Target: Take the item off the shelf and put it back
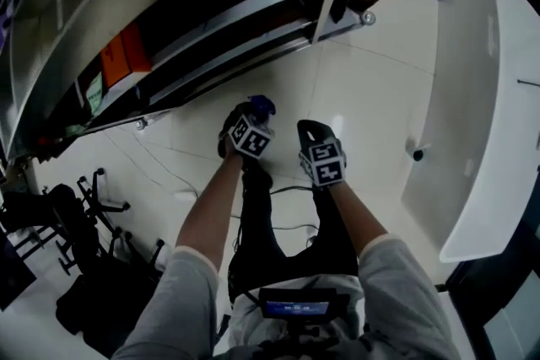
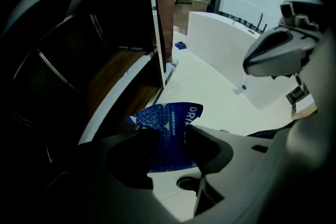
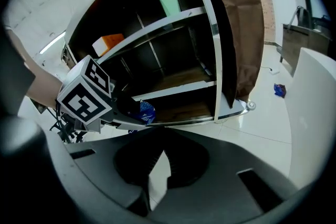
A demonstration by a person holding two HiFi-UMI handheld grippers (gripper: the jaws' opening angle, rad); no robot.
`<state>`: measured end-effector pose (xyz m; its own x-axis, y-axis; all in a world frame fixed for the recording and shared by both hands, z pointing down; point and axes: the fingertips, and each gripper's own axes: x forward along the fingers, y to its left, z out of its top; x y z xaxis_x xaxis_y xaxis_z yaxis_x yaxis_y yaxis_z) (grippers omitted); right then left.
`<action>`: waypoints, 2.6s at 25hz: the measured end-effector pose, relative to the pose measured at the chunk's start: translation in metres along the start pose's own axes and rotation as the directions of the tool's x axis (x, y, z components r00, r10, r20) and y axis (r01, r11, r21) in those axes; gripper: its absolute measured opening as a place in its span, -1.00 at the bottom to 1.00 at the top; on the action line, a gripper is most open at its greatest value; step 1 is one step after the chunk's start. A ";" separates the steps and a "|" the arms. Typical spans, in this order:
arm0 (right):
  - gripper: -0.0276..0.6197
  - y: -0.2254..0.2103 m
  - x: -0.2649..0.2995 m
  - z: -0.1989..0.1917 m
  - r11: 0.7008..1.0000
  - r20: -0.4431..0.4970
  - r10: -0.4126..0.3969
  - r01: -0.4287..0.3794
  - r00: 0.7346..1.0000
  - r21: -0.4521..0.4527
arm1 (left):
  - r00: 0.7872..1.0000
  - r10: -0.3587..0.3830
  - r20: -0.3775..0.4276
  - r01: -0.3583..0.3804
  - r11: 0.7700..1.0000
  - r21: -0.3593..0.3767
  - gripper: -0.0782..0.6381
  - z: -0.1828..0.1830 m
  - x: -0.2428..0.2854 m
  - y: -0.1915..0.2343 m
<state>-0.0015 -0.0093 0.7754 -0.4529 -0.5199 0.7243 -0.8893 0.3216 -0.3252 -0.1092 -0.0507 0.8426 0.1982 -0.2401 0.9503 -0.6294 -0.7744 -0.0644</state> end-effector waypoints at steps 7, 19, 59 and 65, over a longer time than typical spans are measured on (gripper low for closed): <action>-0.89 0.027 -0.058 0.052 1.000 0.070 0.003 -0.002 0.998 -0.020 | 0.997 0.060 0.048 -0.054 0.993 -0.104 -0.20 0.024 -0.094 0.006; -0.89 0.068 -0.112 0.137 0.996 0.161 0.018 -0.003 0.987 -0.091 | 0.948 0.240 0.207 -0.174 0.939 -0.296 -0.20 0.075 -0.188 0.067; -0.89 0.089 -0.094 0.275 0.984 0.296 0.031 0.023 0.955 -0.176 | 0.812 0.510 0.286 -0.357 0.820 -0.448 -0.15 0.175 -0.220 0.258; -0.89 0.083 -0.096 0.271 0.984 0.293 0.025 0.027 0.956 -0.175 | 0.812 0.517 0.271 -0.360 0.810 -0.463 -0.02 0.170 -0.212 0.260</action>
<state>-0.0490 -0.1469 0.5142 -0.4743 -0.7206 0.5058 -0.8764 0.4407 -0.1939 -0.1870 -0.3005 0.5722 0.0399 -0.7540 0.6557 -0.9290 -0.2695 -0.2534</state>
